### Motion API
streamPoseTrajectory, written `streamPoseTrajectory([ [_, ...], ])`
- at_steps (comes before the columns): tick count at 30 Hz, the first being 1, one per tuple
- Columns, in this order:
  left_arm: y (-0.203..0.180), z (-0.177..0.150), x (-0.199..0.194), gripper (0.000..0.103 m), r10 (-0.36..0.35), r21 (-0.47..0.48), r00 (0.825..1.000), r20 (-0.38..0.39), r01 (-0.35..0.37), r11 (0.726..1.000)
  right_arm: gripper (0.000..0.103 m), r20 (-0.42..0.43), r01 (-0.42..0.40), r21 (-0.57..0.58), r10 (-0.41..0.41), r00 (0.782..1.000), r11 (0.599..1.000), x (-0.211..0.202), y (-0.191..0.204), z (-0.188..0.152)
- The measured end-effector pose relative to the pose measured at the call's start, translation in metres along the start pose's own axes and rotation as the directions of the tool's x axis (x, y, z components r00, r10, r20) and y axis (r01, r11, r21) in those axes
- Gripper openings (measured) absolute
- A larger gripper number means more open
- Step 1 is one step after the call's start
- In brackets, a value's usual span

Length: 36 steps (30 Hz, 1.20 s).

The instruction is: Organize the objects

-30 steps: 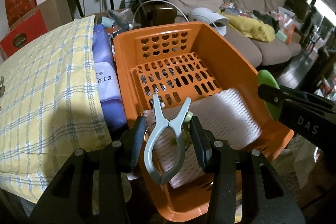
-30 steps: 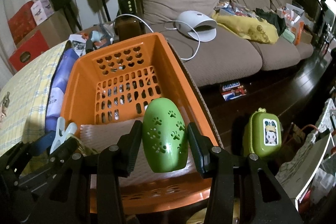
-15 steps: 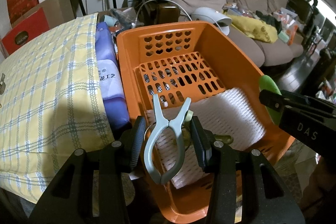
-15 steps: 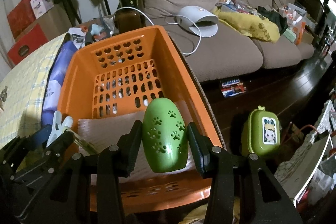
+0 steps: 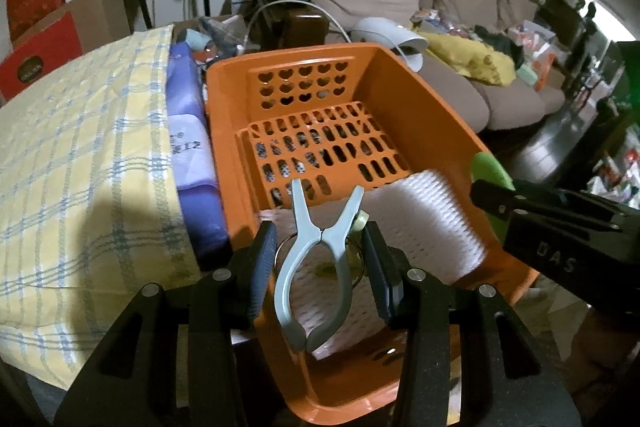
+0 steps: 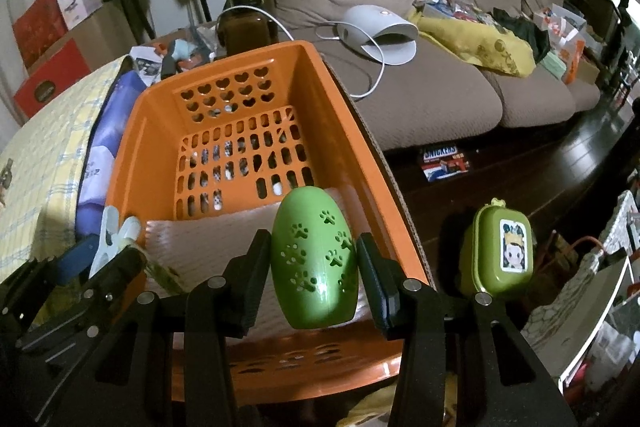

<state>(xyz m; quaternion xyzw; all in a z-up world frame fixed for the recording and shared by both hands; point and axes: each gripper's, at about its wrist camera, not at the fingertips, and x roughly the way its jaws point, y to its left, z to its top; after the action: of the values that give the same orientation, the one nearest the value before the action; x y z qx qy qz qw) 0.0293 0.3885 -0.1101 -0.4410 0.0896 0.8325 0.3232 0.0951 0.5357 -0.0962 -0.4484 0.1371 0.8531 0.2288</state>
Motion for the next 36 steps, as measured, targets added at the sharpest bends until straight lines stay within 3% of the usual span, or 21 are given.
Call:
streamPoseTrajectory([
  [36,0.002,-0.008,0.016,0.041,-0.067,-0.005,0.997,-0.030,0.067,0.998,0.045,-0.019,0.009,-0.014,-0.009,1.000,1.000,0.003,-0.001,-0.003],
])
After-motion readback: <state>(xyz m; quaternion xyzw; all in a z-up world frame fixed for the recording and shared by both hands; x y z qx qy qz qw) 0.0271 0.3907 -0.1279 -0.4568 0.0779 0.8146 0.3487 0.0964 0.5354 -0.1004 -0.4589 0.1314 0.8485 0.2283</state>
